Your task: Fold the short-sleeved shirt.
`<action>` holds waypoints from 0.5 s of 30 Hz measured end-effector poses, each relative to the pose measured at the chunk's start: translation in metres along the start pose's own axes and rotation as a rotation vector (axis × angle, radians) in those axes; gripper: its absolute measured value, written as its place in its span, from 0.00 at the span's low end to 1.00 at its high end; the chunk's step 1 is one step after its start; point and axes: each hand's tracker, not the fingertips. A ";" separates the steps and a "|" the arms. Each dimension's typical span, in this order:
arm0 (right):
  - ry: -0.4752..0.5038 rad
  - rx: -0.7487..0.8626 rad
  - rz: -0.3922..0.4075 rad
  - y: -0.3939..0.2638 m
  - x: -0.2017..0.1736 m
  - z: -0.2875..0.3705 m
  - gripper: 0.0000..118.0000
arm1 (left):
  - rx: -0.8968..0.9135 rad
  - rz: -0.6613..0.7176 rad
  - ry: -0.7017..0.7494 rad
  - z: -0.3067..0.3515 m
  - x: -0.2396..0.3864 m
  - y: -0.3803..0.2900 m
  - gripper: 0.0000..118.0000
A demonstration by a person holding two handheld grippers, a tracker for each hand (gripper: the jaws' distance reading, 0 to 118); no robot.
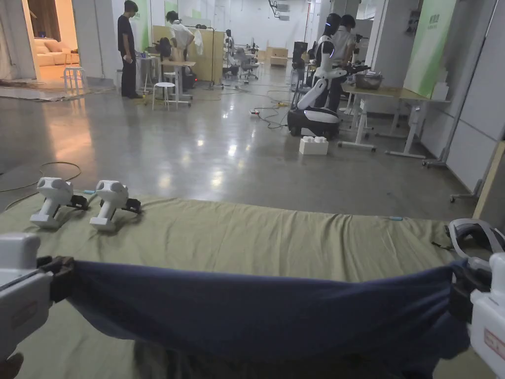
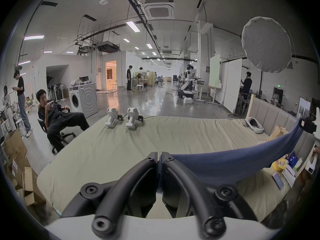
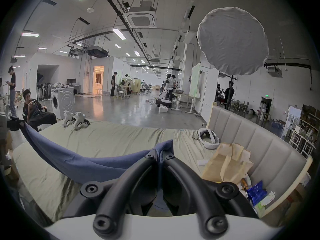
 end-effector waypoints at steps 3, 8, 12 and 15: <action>0.006 -0.089 0.032 -0.030 -0.002 0.019 0.05 | -0.053 0.012 -0.032 0.016 -0.008 -0.031 0.05; 0.013 -0.256 0.072 -0.096 -0.005 0.034 0.05 | -0.181 0.023 -0.066 0.027 -0.015 -0.095 0.05; 0.029 -0.397 0.084 -0.150 -0.006 0.034 0.05 | -0.322 0.008 -0.088 0.024 -0.020 -0.145 0.05; 0.041 -0.501 0.114 -0.184 -0.009 0.032 0.05 | -0.421 0.020 -0.094 0.020 -0.020 -0.173 0.05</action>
